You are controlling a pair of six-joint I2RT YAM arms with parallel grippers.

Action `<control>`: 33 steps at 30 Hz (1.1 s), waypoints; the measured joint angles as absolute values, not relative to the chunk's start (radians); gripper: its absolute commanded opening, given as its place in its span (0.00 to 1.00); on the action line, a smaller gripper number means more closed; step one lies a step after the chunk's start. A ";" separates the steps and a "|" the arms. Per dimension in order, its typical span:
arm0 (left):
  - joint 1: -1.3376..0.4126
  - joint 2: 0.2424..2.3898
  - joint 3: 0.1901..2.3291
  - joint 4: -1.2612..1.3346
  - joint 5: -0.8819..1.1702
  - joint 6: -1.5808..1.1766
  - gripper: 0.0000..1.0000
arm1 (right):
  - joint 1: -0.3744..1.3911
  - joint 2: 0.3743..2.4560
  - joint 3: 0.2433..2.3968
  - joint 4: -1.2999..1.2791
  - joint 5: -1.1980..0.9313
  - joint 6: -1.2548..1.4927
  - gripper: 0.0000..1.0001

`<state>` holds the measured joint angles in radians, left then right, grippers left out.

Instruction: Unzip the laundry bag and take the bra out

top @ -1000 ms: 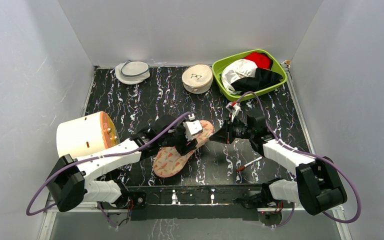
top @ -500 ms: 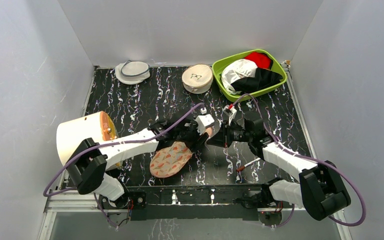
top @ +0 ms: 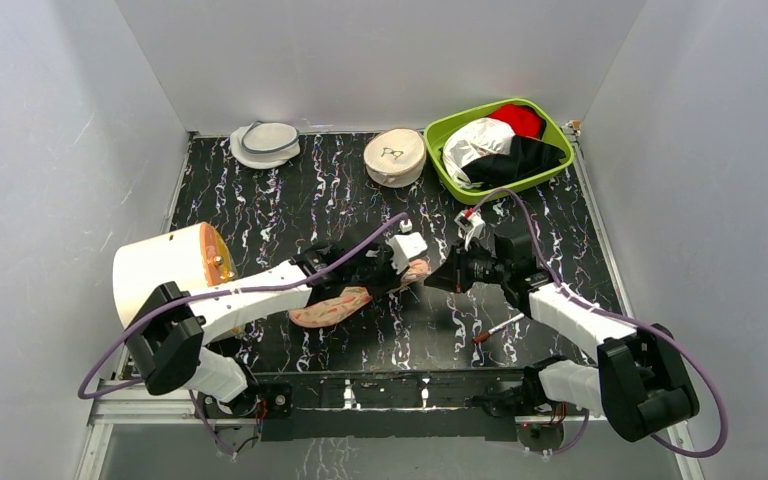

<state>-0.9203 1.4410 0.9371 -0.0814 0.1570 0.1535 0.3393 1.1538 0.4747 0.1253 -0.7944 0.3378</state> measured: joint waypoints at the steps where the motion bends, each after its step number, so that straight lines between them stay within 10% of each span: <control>1: -0.921 1.435 0.932 -0.079 0.157 0.157 0.00 | 0.326 1.163 0.475 0.123 -0.789 0.338 0.00; 15: -0.958 1.320 0.840 -0.022 0.107 0.204 0.00 | 0.226 1.296 0.464 0.175 -0.864 0.399 0.00; 23: -0.958 1.369 0.895 -0.078 0.064 0.185 0.73 | 0.282 1.232 0.395 0.289 -0.840 0.471 0.00; 33: -0.955 1.406 0.944 -0.113 0.144 0.084 0.91 | 0.339 1.224 0.360 0.371 -0.810 0.546 0.00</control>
<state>-0.9554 1.4063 0.9440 -0.1127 0.1436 0.0845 0.3386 1.2243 0.3603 0.3706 -0.8097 0.5465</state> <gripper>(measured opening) 0.876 0.012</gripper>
